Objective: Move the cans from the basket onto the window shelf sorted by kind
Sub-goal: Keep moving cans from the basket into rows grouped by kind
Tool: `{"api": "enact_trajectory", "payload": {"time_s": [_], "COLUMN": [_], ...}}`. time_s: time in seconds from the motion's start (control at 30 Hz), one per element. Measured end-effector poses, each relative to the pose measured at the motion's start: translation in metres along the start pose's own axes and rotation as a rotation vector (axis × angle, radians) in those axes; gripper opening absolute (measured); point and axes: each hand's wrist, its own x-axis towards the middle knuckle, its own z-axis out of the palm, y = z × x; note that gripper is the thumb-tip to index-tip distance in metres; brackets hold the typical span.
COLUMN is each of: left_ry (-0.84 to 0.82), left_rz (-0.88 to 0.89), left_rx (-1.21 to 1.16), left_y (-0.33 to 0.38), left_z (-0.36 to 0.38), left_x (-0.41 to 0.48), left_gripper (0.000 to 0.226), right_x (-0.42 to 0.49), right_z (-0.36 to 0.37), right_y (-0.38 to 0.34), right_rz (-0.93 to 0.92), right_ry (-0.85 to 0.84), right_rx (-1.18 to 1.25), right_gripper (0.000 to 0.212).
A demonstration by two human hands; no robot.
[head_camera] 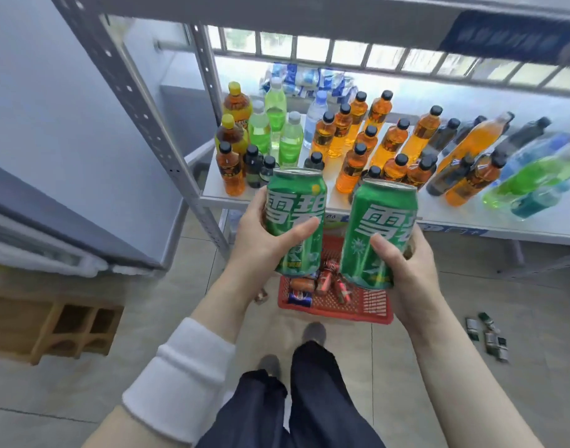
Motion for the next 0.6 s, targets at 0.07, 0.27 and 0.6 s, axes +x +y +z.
{"api": "enact_trajectory", "payload": {"time_s": [0.07,0.27,0.6], "left_ry": [0.001,0.047,0.196], "left_rz": [0.065,0.245,0.433], "left_rx": [0.010,0.018,0.069], "left_y": [0.023,0.093,0.172], "left_z": [0.006,0.024,0.037], "left_x": [0.016,0.066,0.156], "left_gripper": [0.052,0.052,0.054], "right_x": [0.017,0.072,0.166], "right_z": [0.004,0.004,0.004], "right_y": [-0.025,-0.099,-0.192], "right_rz": [-0.052,-0.255,-0.454], "right_ry": [-0.030,-0.090,-0.150], "right_rx": [-0.016,-0.015,-0.049], "right_gripper": [0.089,0.088,0.063]}}
